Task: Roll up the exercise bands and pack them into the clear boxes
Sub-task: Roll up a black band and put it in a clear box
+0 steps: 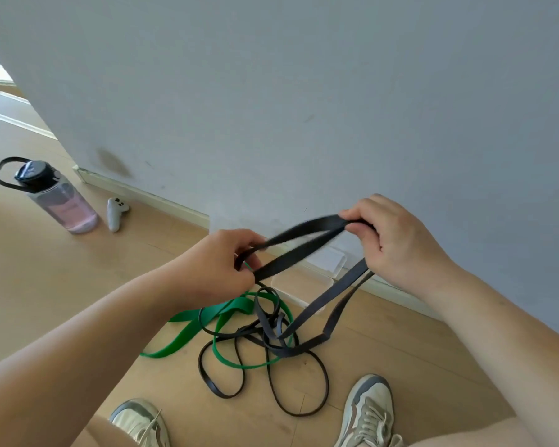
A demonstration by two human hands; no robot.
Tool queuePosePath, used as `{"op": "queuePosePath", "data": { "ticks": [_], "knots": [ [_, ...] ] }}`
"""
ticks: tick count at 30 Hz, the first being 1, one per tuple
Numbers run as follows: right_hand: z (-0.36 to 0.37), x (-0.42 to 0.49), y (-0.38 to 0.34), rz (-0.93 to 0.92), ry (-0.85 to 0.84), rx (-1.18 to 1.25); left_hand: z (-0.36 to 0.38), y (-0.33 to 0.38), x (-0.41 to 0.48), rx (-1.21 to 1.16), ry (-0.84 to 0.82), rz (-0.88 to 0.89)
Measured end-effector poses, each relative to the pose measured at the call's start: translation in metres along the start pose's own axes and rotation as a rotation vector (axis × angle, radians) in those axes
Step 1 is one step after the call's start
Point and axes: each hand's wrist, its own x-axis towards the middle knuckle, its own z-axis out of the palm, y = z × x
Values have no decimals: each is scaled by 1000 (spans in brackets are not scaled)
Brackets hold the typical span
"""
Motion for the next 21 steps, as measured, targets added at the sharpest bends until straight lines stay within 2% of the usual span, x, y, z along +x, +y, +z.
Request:
{"op": "queuePosePath", "data": {
  "ticks": [5,7,10,13,16,19,21],
  "knots": [
    [0,-11,17,100,-79,22,-2,-3,8,-319,373,-130],
    [2,-15,20,110,-89,35,-3,-4,10,-377,400,-185],
    [5,-19,26,128,-92,43,1,-2,10,-587,288,-226],
    [5,-23,32,169,-100,73,3,5,8,-922,86,-208],
    [5,-22,33,187,-100,135,7,11,6,-1142,-88,-177],
    [3,-20,31,244,-70,195,8,14,6,-1186,-223,-193],
    [-2,-19,31,309,-43,246,8,16,6,-1127,-263,-204]
  ]
}}
